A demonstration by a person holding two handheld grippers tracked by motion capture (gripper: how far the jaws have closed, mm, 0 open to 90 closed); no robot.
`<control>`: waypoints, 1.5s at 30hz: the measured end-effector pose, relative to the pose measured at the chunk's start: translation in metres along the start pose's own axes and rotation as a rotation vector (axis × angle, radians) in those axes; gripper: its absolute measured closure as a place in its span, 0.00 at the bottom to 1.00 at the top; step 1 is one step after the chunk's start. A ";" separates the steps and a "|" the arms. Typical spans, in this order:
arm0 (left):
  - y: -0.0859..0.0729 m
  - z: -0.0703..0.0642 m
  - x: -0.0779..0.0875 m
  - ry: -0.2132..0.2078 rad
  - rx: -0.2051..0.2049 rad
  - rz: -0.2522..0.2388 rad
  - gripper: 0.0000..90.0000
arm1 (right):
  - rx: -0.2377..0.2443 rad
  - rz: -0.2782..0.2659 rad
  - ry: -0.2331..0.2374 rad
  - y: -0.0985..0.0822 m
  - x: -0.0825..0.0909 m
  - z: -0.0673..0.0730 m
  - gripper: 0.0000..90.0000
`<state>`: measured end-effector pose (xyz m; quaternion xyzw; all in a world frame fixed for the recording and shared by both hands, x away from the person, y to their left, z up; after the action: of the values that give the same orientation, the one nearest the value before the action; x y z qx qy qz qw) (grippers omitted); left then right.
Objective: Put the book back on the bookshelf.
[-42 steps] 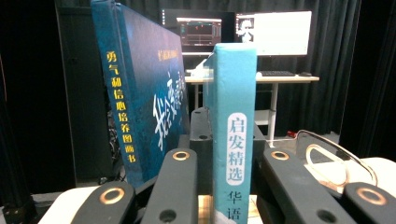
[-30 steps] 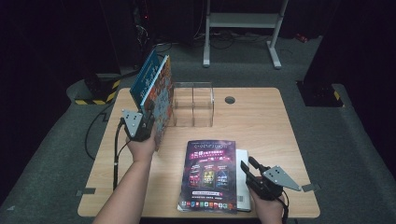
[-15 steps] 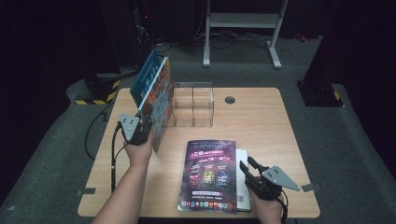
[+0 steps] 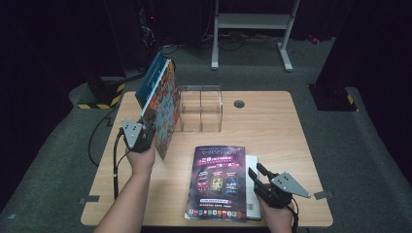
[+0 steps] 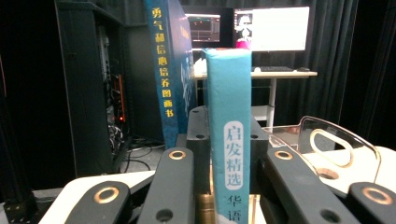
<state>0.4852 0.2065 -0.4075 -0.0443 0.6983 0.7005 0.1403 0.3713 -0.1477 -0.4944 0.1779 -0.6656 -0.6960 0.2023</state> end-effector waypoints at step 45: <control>0.003 0.005 0.003 -0.044 -0.078 0.038 0.81 | -0.001 0.005 0.005 -0.001 -0.001 0.001 0.68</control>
<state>0.4825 0.2124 -0.4048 -0.0211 0.6678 0.7306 0.1405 0.3717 -0.1462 -0.4951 0.1777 -0.6653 -0.6953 0.2057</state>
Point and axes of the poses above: each handheld gripper's, and its own axes: x roughly backward along the jaws, y roughly out of its top, z roughly to its left, the point moved 9 cm from there along -x, roughly forward along the jaws, and after that the axes turned 14 degrees about -z, right-handed, at the moved point
